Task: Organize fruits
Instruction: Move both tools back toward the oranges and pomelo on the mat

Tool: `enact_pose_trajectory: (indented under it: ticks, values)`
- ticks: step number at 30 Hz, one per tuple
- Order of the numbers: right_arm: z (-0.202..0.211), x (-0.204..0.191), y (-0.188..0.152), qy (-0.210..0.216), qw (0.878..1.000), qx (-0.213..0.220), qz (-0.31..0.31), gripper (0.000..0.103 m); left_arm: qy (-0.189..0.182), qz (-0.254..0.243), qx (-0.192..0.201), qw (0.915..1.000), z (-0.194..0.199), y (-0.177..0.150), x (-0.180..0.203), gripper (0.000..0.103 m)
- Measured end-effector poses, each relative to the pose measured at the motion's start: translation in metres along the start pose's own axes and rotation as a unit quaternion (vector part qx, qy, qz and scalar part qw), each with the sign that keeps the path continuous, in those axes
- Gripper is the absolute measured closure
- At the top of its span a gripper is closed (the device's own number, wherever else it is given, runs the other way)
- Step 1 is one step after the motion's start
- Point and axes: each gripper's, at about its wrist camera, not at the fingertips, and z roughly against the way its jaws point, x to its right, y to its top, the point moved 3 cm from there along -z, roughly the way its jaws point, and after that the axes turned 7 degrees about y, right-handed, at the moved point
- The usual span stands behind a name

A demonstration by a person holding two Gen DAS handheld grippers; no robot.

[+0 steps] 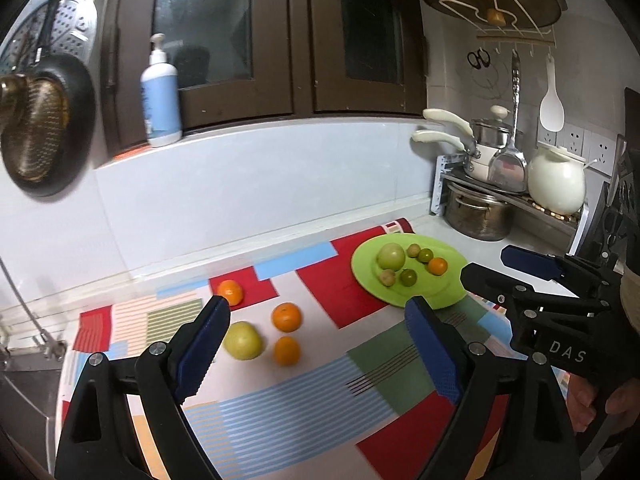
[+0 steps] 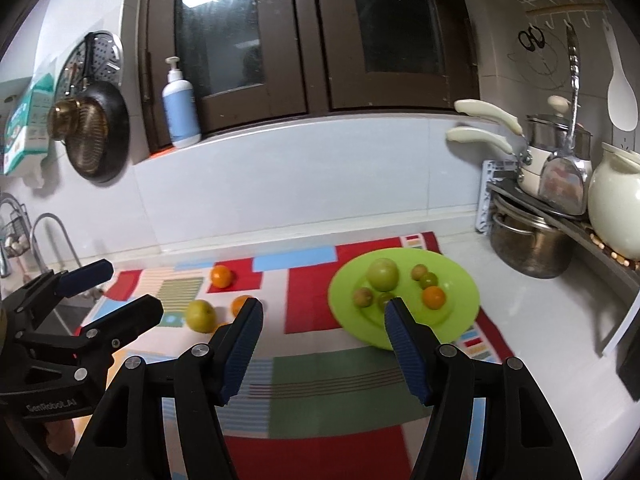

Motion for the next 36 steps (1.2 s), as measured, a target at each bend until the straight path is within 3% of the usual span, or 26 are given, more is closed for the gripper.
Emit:
enact_pose_trajectory:
  ticks: [17,26,36]
  values:
    - [-0.02,-0.085,-0.017,0.006,1.0,-0.006,0.028,0.039,0.017,-0.034,0.007,0.9993,0.003,-0.025,-0.078,0.013]
    - [-0.053,-0.12,-0.029,0.006,0.999,-0.026,0.021,0.039,-0.025,-0.094,0.008,0.9953,-0.029,-0.03,-0.1,0.02]
    - [-0.102,-0.124,-0.04,-0.018,0.998,-0.065,0.003,0.039,-0.088,-0.166,-0.011,0.9822,-0.088,-0.046,-0.101,0.026]
